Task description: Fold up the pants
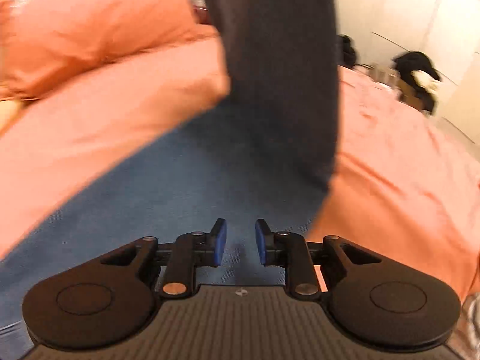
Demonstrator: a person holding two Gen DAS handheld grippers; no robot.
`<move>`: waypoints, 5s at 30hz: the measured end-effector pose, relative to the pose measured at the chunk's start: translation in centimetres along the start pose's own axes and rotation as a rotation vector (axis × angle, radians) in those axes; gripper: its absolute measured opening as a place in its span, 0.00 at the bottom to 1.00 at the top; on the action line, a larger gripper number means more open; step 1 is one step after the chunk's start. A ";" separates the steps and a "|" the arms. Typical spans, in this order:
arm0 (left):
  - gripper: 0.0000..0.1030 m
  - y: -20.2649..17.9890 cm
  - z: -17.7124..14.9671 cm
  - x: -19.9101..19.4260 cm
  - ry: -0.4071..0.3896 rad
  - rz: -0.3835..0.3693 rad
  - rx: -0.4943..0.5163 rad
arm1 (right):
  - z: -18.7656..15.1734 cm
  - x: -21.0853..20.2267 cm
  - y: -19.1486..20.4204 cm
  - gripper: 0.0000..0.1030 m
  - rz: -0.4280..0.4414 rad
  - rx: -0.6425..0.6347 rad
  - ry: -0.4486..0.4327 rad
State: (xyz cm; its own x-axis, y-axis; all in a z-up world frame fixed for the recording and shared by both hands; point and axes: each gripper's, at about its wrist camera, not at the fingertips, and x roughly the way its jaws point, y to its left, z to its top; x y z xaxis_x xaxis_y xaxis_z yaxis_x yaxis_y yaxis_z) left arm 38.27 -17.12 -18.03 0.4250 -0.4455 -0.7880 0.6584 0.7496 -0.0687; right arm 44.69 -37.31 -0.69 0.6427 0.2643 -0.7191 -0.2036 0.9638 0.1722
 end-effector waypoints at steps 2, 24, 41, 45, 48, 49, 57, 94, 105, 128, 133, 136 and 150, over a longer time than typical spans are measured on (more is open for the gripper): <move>0.28 2.3 -0.7 -2.0 -0.002 0.049 -0.038 | -1.3 1.7 2.1 0.11 0.034 -0.029 0.030; 0.37 12.0 -10.2 -7.7 0.036 0.151 -0.254 | -12.3 14.0 12.8 0.39 0.146 -0.229 0.391; 0.43 11.9 -9.9 -6.6 0.011 0.014 -0.397 | -11.5 13.0 12.0 0.12 0.159 -0.214 0.421; 0.50 11.8 -8.8 -5.4 -0.016 -0.023 -0.459 | -12.7 13.1 11.6 0.12 0.175 -0.215 0.438; 0.51 12.0 -8.0 -4.2 -0.017 -0.040 -0.512 | -14.2 15.0 11.7 0.12 0.180 -0.192 0.452; 0.51 12.0 -7.7 -3.8 -0.011 -0.032 -0.521 | -14.6 15.5 11.4 0.12 0.184 -0.189 0.462; 0.54 12.7 -5.5 0.8 0.040 0.063 -0.536 | -15.8 16.4 9.7 0.12 0.230 -0.115 0.453; 0.47 11.2 0.0 6.6 0.260 0.130 -0.366 | -3.4 23.4 -6.8 0.00 -0.232 -0.018 0.383; 0.48 11.5 -0.3 6.6 0.262 0.133 -0.362 | -9.0 12.8 -6.5 0.00 -0.127 -0.203 0.510; 0.50 10.4 0.4 7.4 0.280 0.181 -0.353 | -15.9 9.6 -5.8 0.38 -0.174 -0.376 0.398; 0.50 10.5 0.6 7.3 0.282 0.180 -0.350 | -16.4 11.0 -7.3 0.13 -0.166 -0.345 0.427; 0.50 10.7 0.6 7.3 0.281 0.170 -0.352 | -16.8 10.4 -8.3 0.00 -0.173 -0.329 0.461; 0.52 11.5 -2.2 0.1 0.159 0.163 -0.337 | -16.0 5.5 -6.2 0.00 -0.175 -0.379 0.437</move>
State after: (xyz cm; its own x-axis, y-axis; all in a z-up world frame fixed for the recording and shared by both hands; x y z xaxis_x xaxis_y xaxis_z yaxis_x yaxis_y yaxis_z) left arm 44.47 -7.45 -20.22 0.3882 -0.2458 -0.8882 0.3381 0.9346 -0.1109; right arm 37.68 -42.37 -16.49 0.3441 -0.0140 -0.9388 -0.4228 0.8905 -0.1683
